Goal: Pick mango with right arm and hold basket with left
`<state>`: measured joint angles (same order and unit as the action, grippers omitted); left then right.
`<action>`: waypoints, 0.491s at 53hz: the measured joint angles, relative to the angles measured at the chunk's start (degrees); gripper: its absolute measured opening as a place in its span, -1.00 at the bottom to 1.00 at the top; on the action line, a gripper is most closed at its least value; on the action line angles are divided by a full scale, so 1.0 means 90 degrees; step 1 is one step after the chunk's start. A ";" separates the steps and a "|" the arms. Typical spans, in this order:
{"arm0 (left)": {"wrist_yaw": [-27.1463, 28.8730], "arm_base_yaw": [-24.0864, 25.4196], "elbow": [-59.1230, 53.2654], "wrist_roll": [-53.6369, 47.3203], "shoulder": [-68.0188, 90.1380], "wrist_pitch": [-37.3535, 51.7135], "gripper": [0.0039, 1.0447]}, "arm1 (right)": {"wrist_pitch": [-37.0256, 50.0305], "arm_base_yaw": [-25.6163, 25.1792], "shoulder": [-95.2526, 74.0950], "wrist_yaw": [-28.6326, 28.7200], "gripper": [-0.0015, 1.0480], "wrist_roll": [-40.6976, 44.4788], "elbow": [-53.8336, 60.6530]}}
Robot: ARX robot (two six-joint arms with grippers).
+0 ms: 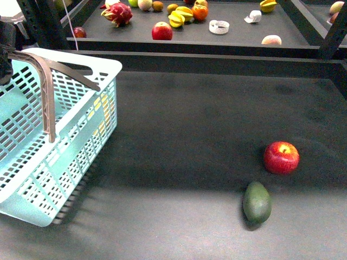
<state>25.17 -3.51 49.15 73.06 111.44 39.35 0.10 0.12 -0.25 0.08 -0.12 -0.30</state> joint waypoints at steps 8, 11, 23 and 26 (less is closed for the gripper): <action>0.0070 0.0109 0.0192 0.0338 0.0187 -0.0070 -0.78 | 0.0000 0.0000 0.0000 0.0000 0.85 0.0000 0.0000; 0.0080 0.0117 0.0223 0.0469 0.0257 -0.0085 -0.78 | 0.0000 0.0000 0.0000 0.0000 0.85 0.0000 0.0000; 0.0175 0.0039 0.0313 0.0512 0.0420 -0.0044 -0.78 | 0.0000 0.0000 0.0000 0.0000 0.85 0.0000 0.0000; 0.0192 0.0019 0.0318 0.0517 0.0440 -0.0044 -0.78 | 0.0000 0.0000 0.0000 0.0000 0.85 0.0000 0.0000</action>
<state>26.89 -3.33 52.01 77.71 115.39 38.96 0.10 0.12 -0.25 0.08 -0.12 -0.30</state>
